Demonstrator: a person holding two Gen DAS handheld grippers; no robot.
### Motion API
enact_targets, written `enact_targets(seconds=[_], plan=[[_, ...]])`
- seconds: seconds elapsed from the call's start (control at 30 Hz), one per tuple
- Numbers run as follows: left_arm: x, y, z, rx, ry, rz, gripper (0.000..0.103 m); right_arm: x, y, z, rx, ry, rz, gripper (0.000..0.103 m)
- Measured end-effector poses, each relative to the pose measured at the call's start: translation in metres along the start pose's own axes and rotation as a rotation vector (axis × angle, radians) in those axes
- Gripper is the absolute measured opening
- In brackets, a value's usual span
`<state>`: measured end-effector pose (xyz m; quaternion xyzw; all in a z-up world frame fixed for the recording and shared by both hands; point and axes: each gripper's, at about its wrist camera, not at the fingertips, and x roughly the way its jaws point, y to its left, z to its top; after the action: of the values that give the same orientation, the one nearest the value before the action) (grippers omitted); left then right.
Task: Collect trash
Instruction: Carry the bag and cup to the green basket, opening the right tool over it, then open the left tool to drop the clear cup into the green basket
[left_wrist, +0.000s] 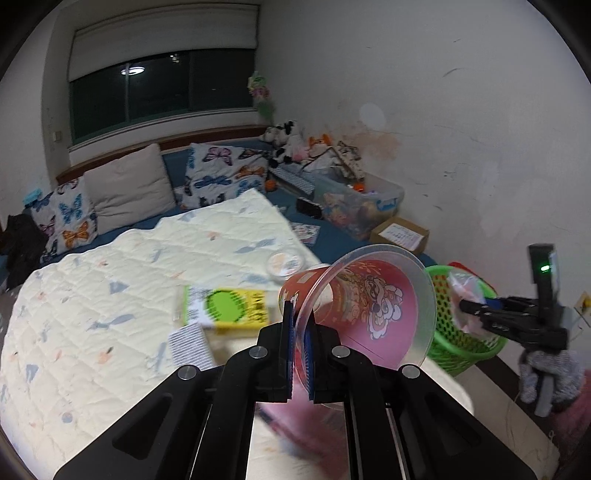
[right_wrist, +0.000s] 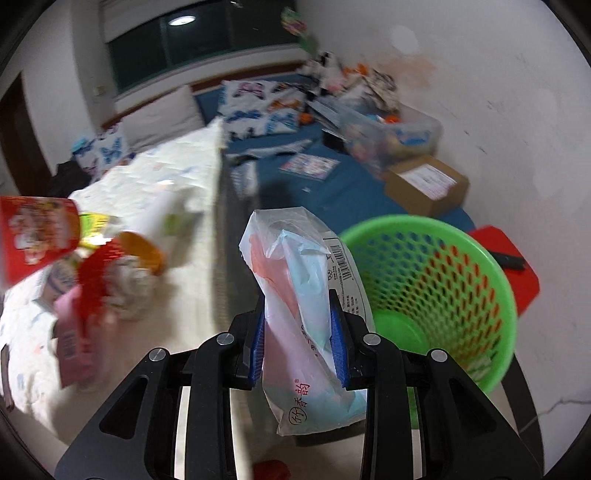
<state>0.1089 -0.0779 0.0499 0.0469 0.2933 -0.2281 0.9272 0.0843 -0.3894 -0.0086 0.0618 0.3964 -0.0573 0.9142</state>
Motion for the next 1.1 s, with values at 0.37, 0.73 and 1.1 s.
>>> enact_targets(seconds=[0.37,0.73,1.1], plan=[[0.042,-0.073,0.028,0.075,0.021,-0.113,0.005,0.020,-0.061,-0.018,0.097,0.050,-0.074,0.058],[0.104,-0.164,0.040,0.169,0.095,-0.243,0.005,-0.018,-0.094,-0.037,0.141,-0.001,-0.107,0.069],[0.166,-0.218,0.024,0.190,0.231,-0.351,0.005,-0.053,-0.113,-0.063,0.168,-0.039,-0.145,0.069]])
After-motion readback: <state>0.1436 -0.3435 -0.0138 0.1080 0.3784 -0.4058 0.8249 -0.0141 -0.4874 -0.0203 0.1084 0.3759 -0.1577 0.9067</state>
